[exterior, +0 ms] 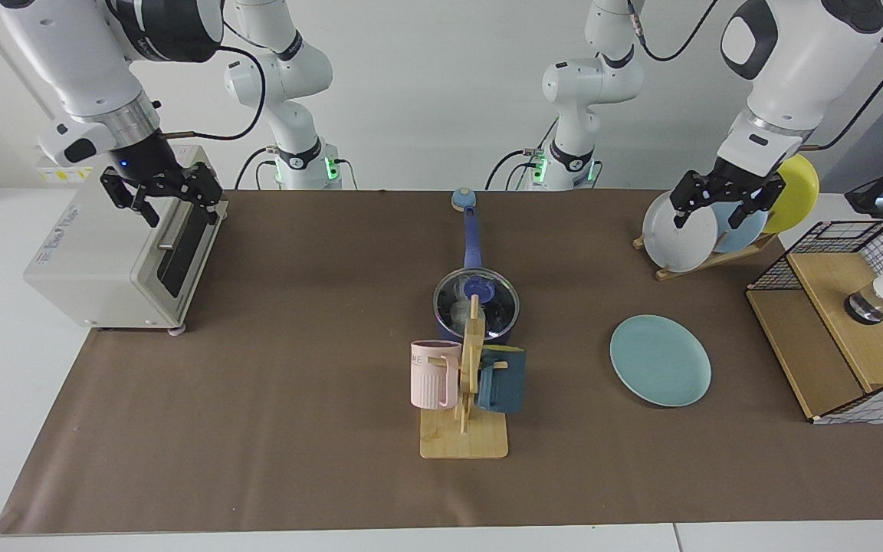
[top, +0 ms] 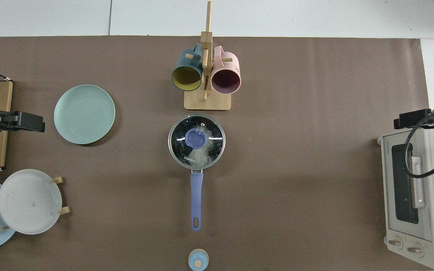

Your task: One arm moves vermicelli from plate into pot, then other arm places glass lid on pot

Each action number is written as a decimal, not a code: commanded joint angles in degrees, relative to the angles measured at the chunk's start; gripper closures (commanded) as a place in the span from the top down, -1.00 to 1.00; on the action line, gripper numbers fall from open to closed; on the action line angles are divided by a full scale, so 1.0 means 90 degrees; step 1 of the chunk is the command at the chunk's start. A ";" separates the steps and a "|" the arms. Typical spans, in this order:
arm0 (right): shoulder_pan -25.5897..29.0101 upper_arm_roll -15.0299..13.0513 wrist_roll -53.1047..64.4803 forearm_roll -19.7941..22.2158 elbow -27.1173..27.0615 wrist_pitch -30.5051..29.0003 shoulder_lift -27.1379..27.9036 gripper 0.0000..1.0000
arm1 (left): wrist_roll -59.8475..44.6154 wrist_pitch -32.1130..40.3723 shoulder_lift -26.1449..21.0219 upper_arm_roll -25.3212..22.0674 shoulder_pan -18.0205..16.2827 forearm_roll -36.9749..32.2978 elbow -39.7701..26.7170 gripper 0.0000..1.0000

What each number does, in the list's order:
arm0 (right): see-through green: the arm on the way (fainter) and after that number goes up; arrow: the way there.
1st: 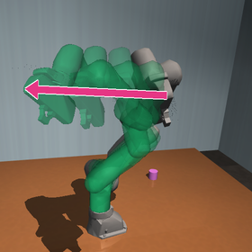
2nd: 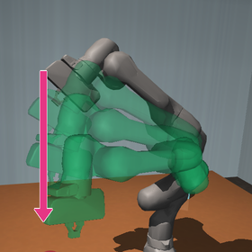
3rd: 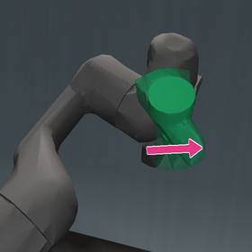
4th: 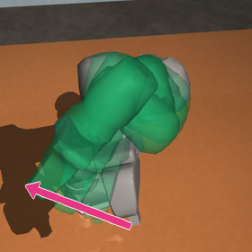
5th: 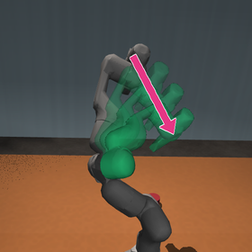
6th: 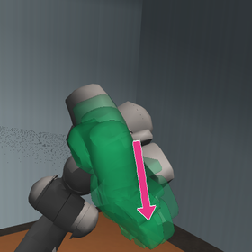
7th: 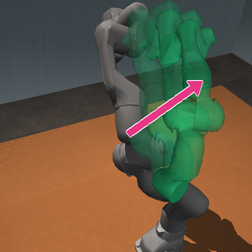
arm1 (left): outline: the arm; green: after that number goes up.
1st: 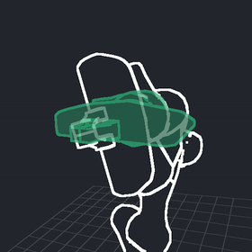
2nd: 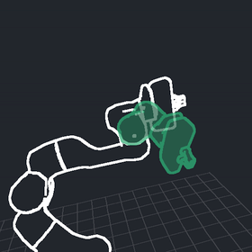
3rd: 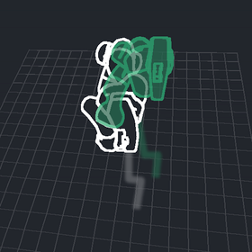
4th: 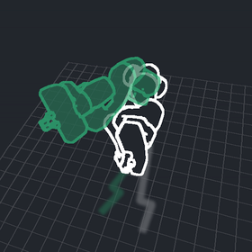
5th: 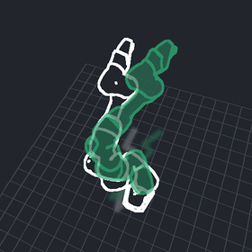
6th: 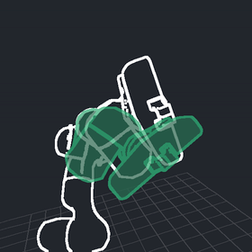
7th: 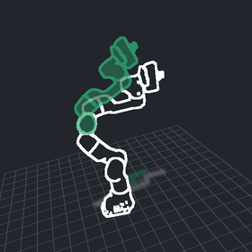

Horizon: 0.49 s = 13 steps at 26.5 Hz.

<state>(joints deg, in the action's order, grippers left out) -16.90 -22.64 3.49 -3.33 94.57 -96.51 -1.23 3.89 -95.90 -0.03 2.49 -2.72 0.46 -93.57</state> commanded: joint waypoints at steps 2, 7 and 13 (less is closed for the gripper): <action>0.0344 0.0182 0.0013 -0.0030 -0.0097 0.0459 -0.0322 1.00 | 0.0027 0.0099 0.0111 -0.0023 0.0029 0.0008 -0.0062 1.00; 0.1075 0.0883 -0.0191 -0.0030 -0.0078 0.0616 -0.0507 1.00 | 0.0027 0.0099 0.0111 -0.0023 0.0029 0.0008 -0.0062 1.00; 0.1721 0.1490 -0.0192 -0.0030 -0.0087 0.0616 -0.0537 1.00 | 0.0027 0.0099 0.0111 -0.0023 0.0029 -0.0002 -0.0052 1.00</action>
<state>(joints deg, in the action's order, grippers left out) -5.61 -12.96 2.75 -3.33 93.56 -91.96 -5.54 3.89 -95.89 -0.03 2.49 -2.72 0.46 -93.57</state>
